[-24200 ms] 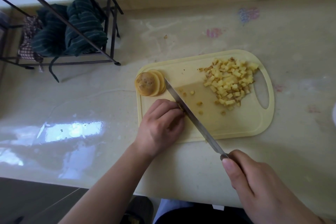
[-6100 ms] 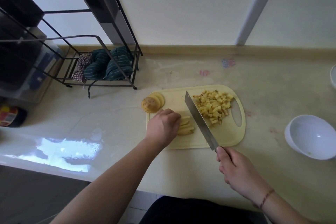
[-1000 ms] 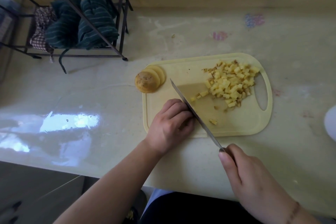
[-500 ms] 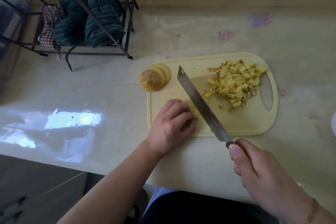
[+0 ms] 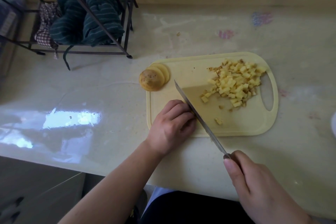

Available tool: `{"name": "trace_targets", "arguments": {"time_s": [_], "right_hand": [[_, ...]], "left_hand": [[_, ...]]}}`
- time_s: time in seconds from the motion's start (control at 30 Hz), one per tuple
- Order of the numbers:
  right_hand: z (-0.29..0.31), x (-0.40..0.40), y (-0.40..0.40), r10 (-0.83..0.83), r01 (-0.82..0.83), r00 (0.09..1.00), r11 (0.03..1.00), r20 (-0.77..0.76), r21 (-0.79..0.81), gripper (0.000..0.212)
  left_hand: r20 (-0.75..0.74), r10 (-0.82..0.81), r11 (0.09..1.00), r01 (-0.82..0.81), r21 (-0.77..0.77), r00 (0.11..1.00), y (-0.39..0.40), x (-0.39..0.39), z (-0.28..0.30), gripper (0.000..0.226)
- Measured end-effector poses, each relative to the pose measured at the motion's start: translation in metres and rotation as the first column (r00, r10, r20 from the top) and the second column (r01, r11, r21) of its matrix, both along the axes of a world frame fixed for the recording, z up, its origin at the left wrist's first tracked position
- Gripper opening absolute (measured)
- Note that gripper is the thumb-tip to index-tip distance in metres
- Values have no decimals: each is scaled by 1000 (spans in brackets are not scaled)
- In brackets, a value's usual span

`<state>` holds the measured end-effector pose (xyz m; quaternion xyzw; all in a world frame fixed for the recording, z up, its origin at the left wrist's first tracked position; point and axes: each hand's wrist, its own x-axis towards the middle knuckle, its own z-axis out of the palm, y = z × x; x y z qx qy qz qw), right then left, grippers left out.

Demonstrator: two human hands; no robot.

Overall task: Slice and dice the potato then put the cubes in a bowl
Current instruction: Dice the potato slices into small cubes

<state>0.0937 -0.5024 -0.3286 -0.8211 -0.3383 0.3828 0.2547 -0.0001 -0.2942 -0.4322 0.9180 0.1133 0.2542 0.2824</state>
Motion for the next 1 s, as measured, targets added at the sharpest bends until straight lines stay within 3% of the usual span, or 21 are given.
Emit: {"name": "trace_targets", "arguments": {"time_s": [0.17, 0.4, 1.0], "right_hand": [[-11, 6, 28, 17, -19, 999, 999, 43, 46, 44], [-3, 24, 13, -110, 109, 994, 992, 11, 61, 37], [3, -5, 8, -8, 8, 1000, 999, -1, 41, 36]], "left_hand": [[1, -6, 1000, 6, -12, 1000, 0, 0, 2, 4], [12, -1, 1000, 0, 26, 1000, 0, -2, 4, 7], [-16, -2, 1000, 1, -31, 1000, 2, -9, 1, 6]]}}
